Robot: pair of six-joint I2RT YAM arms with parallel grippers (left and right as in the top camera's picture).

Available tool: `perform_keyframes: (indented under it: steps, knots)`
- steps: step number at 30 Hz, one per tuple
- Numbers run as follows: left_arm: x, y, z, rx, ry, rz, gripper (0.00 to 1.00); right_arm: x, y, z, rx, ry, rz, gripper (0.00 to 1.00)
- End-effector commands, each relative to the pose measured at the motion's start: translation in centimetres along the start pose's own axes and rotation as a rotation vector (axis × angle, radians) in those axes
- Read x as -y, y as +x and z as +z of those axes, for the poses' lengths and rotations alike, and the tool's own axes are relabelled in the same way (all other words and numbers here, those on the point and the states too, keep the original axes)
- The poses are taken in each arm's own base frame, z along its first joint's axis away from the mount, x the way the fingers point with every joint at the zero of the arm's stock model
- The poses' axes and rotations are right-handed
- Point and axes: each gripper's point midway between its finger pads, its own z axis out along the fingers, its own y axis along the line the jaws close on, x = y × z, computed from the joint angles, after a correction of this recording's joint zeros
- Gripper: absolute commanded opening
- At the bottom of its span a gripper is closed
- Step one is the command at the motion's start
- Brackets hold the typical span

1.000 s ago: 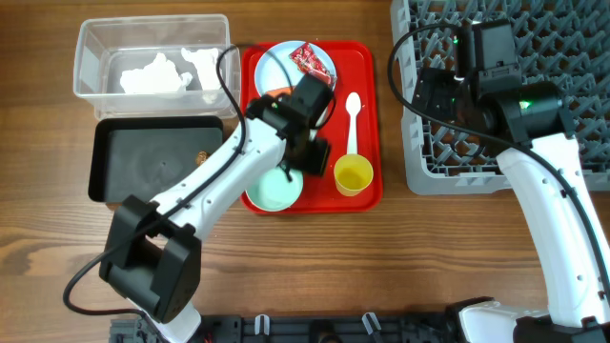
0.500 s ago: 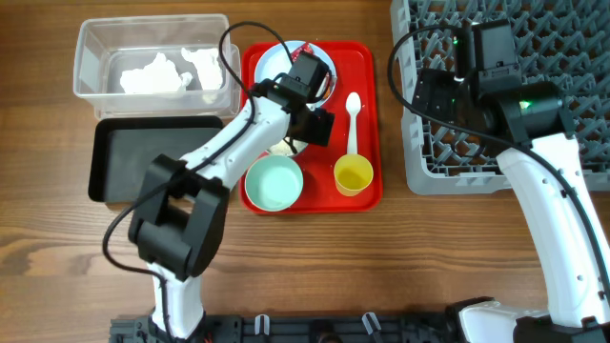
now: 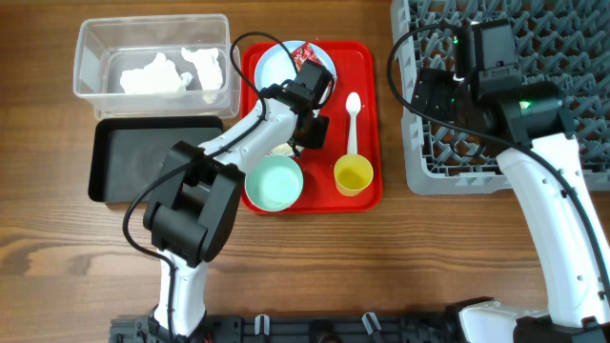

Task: Sort waste into correct bins and load items into the dishwasher rack
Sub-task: 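Grasp the rim of the white rice bowl with the left gripper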

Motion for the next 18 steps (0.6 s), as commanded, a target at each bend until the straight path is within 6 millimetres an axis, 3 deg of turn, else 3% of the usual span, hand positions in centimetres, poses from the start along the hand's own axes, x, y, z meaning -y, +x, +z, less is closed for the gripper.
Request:
perform_keyframes:
  steps: [1,6,10,18]
  knots:
    - [0.42,-0.49,0.10,0.015,0.013,0.007,0.24,-0.20,-0.09,0.34,-0.006,-0.009,-0.007,1.00]
    - [0.47,-0.66,0.09,0.022,0.014,0.007,0.17,-0.19,-0.09,0.34,-0.005,-0.008,-0.008,1.00]
    - [0.46,-0.64,0.09,0.021,0.014,0.007,0.04,-0.20,-0.10,0.34,-0.005,-0.008,-0.008,1.00]
    - [0.59,-1.16,-0.41,0.039,0.018,0.007,0.04,-0.19,-0.09,0.34,-0.005,-0.008,-0.008,1.00]
